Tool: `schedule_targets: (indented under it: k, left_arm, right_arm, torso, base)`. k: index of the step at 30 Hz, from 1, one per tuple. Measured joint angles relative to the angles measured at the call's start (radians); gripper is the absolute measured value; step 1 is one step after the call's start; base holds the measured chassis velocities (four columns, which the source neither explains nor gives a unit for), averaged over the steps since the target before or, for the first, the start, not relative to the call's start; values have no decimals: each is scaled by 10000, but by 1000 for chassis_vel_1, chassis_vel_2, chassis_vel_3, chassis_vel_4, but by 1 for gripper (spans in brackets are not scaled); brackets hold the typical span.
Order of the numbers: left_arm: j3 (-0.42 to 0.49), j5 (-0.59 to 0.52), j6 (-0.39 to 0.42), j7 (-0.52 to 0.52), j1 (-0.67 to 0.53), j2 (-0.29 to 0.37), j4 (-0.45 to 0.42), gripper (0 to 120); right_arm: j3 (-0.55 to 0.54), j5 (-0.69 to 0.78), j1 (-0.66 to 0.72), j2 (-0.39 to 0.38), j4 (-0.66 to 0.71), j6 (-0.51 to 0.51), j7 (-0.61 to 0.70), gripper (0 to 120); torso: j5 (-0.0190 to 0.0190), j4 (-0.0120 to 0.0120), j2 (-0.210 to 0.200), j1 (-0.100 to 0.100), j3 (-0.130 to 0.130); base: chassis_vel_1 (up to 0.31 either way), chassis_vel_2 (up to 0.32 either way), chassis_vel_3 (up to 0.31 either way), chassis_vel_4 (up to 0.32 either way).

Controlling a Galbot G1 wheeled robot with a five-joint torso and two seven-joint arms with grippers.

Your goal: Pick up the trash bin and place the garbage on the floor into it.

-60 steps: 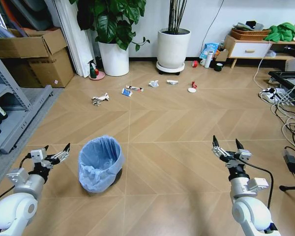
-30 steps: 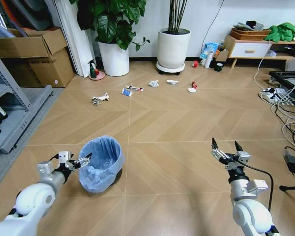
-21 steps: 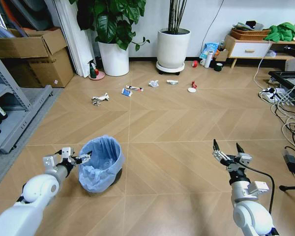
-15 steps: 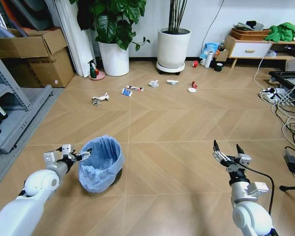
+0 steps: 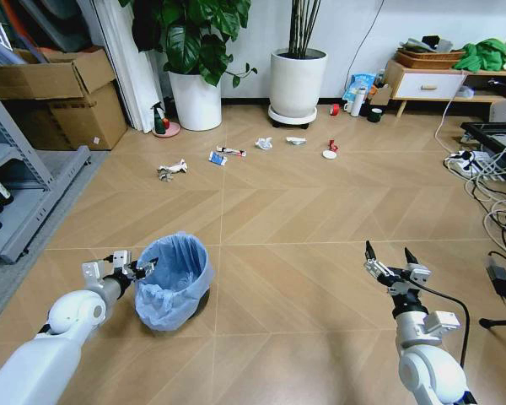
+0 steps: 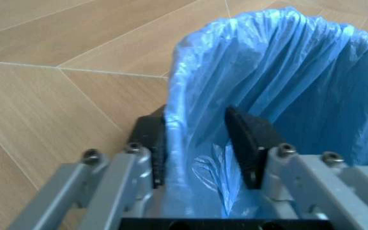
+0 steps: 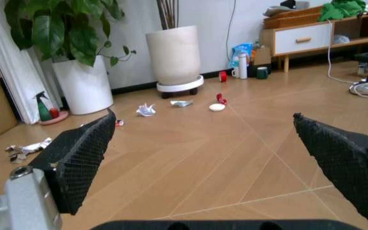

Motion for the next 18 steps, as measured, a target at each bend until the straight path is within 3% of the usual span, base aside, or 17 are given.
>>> schedule_targets:
  k: [7, 18]
  left_arm:
    - [-27, 6, -37, 64, 41, -20, 72, 3]
    - [-419, 12, -161, 52, 301, -222, -107, 0]
  right_arm:
    - [-30, -95, 1, -33, -44, 2, 199, 100]
    - [-30, -684, -45, -79, -45, 129, 683, 100]
  torso:
    - [0, 0, 0, 0, 0]
    - [-2, -1, 0, 0, 0]
  base:
    - [0, 0, 0, 0]
    - [0, 0, 0, 0]
